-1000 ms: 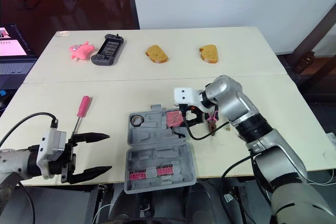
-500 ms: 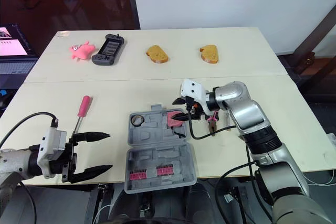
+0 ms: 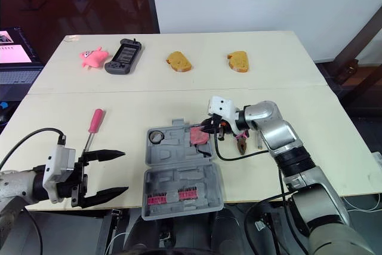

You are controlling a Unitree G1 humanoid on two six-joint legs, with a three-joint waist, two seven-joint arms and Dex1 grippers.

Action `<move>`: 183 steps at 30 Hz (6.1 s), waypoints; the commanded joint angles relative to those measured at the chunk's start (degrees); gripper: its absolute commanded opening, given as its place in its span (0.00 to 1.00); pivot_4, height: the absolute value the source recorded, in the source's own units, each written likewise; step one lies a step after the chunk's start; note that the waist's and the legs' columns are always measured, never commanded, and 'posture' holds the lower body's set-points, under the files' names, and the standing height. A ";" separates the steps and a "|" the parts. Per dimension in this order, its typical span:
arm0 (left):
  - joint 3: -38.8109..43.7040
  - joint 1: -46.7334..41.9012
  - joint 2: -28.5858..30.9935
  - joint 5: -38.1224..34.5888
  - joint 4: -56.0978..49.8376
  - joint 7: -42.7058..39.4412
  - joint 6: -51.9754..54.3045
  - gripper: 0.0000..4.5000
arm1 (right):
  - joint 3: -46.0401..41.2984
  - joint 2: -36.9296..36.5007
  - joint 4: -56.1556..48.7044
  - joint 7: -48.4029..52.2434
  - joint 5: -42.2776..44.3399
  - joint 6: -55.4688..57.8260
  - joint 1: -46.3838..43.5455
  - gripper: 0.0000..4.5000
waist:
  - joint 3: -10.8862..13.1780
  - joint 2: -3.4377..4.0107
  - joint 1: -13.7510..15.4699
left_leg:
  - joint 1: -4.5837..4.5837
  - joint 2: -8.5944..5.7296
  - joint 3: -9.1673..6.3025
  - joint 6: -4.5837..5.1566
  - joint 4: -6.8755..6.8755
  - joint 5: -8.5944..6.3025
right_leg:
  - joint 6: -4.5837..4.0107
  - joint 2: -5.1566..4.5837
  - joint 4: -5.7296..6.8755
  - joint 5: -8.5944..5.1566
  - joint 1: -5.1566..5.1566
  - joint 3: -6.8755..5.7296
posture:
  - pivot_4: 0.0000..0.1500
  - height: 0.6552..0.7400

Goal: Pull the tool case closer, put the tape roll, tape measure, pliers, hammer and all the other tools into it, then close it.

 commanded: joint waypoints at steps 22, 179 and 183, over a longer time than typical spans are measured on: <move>1.60 1.97 0.14 -0.43 -1.83 0.17 -0.56 1.00 | 3.57 6.93 29.06 -4.34 -7.15 -11.74 -0.74 0.19 | -0.25 -0.18 -0.24 | 1.15 0.05 -0.13 -0.04 -0.15 -0.04 | -0.23 0.00 -0.16 -0.15 0.95 -0.03 | 1.00 0.75; -8.45 -29.85 6.75 -2.56 -0.47 2.75 19.33 1.00 | -21.84 10.98 -31.28 -53.88 10.95 26.73 36.53 0.85 | 0.01 -0.04 1.51 | 0.03 -0.01 -0.22 -0.02 0.02 0.02 | -0.04 0.23 0.00 -0.11 0.13 0.12 | 1.00 0.75; -8.53 -29.90 6.86 -2.59 -0.51 2.70 19.26 1.00 | -22.51 11.49 -31.42 -54.30 10.92 26.71 37.14 0.85 | 0.00 -0.04 1.54 | 0.03 -0.01 -0.22 -0.02 0.02 0.02 | -0.04 0.23 0.00 -0.11 0.14 0.12 | 1.00 0.75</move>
